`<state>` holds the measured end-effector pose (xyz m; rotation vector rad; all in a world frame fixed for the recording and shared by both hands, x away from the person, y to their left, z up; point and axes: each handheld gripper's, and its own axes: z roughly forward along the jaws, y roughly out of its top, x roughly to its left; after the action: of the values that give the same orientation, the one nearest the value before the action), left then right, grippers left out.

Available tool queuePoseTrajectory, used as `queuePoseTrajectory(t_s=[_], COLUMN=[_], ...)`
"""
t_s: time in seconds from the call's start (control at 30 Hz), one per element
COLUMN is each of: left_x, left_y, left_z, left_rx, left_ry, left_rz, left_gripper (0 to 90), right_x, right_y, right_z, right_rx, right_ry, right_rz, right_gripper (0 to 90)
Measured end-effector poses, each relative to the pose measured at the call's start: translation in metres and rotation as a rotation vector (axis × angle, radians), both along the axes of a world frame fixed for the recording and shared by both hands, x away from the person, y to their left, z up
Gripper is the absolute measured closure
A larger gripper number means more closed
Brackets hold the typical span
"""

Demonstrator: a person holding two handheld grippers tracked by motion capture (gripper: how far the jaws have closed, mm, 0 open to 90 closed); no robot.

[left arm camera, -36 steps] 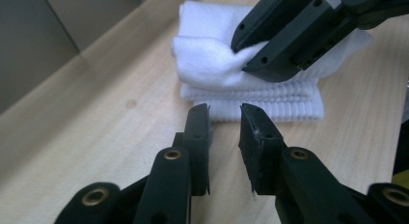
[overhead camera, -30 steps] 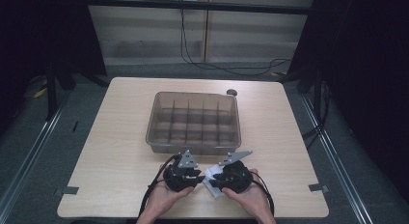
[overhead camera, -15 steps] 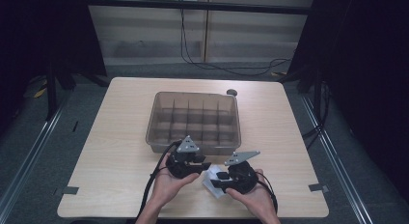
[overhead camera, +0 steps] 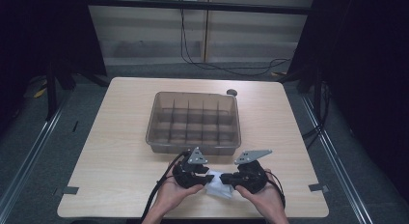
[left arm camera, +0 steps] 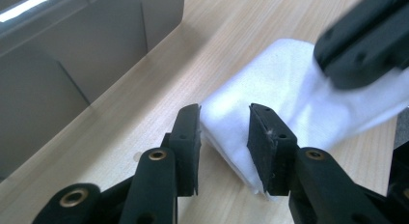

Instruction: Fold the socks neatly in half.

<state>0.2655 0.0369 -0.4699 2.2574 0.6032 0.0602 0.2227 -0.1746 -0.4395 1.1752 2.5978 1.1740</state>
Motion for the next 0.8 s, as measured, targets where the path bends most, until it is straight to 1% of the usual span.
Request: queuePoseTrajectory(t_s=[0.07,0.1,0.13,0.17,0.2,0.23,0.27,0.3,0.37,0.4,0.47,0.5,0.57,0.63,0.67,0.7,0.73,0.77,0.8], left_x=[0.0,0.0,0.0,0.0,-0.001,-0.002,-0.004,-0.005,-0.01,-0.012,-0.014,-0.015,-0.015,-0.015,-0.016,-0.017,-0.018,-0.019,-0.019], left_y=[0.0,0.0,0.001,0.002,0.003,0.004,0.005,0.006,0.008,0.009,0.009,0.008,0.005,0.002,0.0,-0.002,-0.003,-0.005,-0.006], left_z=[0.0,0.0,0.001,0.001,0.003,0.004,0.006,0.007,0.009,0.01,0.009,0.007,0.002,-0.003,-0.004,-0.005,-0.006,-0.008,-0.01], left_rx=[-0.002,-0.007,-0.007,-0.019,-0.021,-0.024,-0.027,-0.033,-0.041,-0.043,-0.05,-0.056,-0.051,-0.045,-0.03,-0.025,-0.025,-0.022,-0.012], left_ry=[0.001,0.003,0.004,0.0,0.0,-0.004,-0.003,-0.006,-0.009,-0.009,-0.002,0.004,0.014,0.029,0.033,0.036,0.04,0.043,0.043], left_rz=[0.003,0.01,0.015,0.016,0.014,0.01,0.013,0.011,0.0,-0.006,-0.011,-0.013,-0.017,-0.029,-0.035,-0.057,-0.069,-0.08,-0.079], left_gripper=[64.9,64.7,64.2,64.0,64.0,63.9,63.4,63.4,63.3,63.2,63.2,63.2,63.2,63.4,64.4,66.9,72.0,72.6,72.6], right_x=[-0.001,-0.001,-0.001,-0.001,-0.002,0.0,0.001,0.001,0.003,0.004,0.006,0.006,0.008,0.009,0.01,0.011,0.013,0.014,0.015], right_y=[0.002,0.004,0.005,0.006,0.009,0.011,0.011,0.01,0.01,0.008,0.005,0.003,0.0,-0.002,-0.003,-0.005,-0.008,-0.009,-0.01], right_z=[-0.007,-0.01,-0.014,-0.017,-0.02,-0.024,-0.027,-0.028,-0.031,-0.031,-0.032,-0.032,-0.032,-0.032,-0.031,-0.031,-0.031,-0.031,-0.03], right_rx=[-0.023,-0.042,-0.053,-0.055,-0.087,-0.093,-0.078,-0.079,-0.065,-0.074,-0.071,-0.08,-0.087,-0.097,-0.103,-0.108,-0.113,-0.12,-0.133], right_ry=[0.026,0.036,0.039,0.044,0.044,0.039,0.042,0.048,0.041,0.039,0.03,0.022,0.022,0.01,0.005,0.002,0.005,-0.005,-0.006], right_rz=[0.01,0.013,0.014,0.013,0.015,-0.006,-0.002,-0.004,-0.005,-0.022,-0.039,-0.058,-0.094,-0.131,-0.153,-0.165,-0.195,-0.209,-0.22], right_gripper=[82.8,80.9,79.7,77.7,74.9,72.9,72.7,72.7,73.2,73.6,74.5,74.6,74.6,74.3,74.3,74.2,74.1,73.9,73.1])
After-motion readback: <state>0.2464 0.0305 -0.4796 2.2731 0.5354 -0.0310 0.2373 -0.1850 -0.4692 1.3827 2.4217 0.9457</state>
